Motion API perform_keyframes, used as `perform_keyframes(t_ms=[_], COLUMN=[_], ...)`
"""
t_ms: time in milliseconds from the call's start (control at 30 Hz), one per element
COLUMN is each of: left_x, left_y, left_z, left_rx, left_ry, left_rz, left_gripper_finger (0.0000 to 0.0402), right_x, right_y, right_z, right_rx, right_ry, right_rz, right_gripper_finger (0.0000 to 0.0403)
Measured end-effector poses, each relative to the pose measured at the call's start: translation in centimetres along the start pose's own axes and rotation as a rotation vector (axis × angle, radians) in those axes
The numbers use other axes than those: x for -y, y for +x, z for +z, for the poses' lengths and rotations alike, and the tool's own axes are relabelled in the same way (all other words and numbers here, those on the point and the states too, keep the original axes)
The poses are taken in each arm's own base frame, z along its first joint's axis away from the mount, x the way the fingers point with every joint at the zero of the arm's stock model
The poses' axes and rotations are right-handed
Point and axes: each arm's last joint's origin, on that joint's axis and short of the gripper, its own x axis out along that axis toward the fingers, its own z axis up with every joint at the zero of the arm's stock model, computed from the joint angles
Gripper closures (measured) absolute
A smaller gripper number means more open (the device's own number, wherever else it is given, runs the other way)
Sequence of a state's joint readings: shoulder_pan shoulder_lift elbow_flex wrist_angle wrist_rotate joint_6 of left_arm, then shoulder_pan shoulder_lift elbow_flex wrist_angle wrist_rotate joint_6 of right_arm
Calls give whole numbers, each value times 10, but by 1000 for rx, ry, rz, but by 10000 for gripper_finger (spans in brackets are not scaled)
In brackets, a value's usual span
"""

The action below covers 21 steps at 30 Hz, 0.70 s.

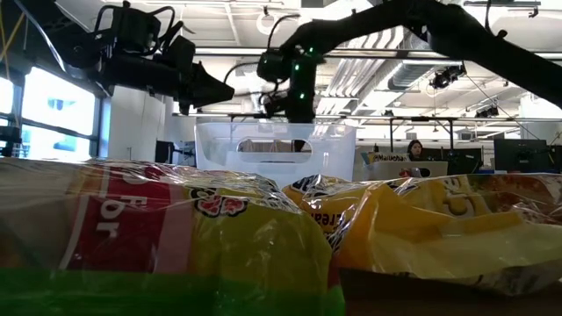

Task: Sort Maruchan noodles
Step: Adjust the black bin

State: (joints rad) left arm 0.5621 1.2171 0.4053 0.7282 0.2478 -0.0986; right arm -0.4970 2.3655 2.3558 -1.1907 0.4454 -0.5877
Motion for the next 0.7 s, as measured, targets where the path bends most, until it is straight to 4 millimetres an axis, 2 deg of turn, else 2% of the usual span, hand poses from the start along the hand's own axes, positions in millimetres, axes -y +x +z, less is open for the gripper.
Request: perform_keyframes(t_ms=[167,300,367,467,700], left_x=[0,0,0,0,-1], left_y=[0,0,0,0,-1], left_z=[-3,-3,-4,-6,-11], left_rx=[-28,-34,-41,-63,-109], left_ry=[23,25,31,41,30], left_rz=[3,-3,-3,-1,1], left_gripper_finger=[307,307,309,317,346], right_x=[9,19,19,13,-24], right_y=[-44,-69,-70,-61,-40], right_z=[-17,-38,-46,-55,-90], right_rx=[-19,70,85,39,-13], right_ry=[1,152,177,177,180], right_rz=[-29,174,260,266,302], right_gripper_finger=[298,363,392,391,401])
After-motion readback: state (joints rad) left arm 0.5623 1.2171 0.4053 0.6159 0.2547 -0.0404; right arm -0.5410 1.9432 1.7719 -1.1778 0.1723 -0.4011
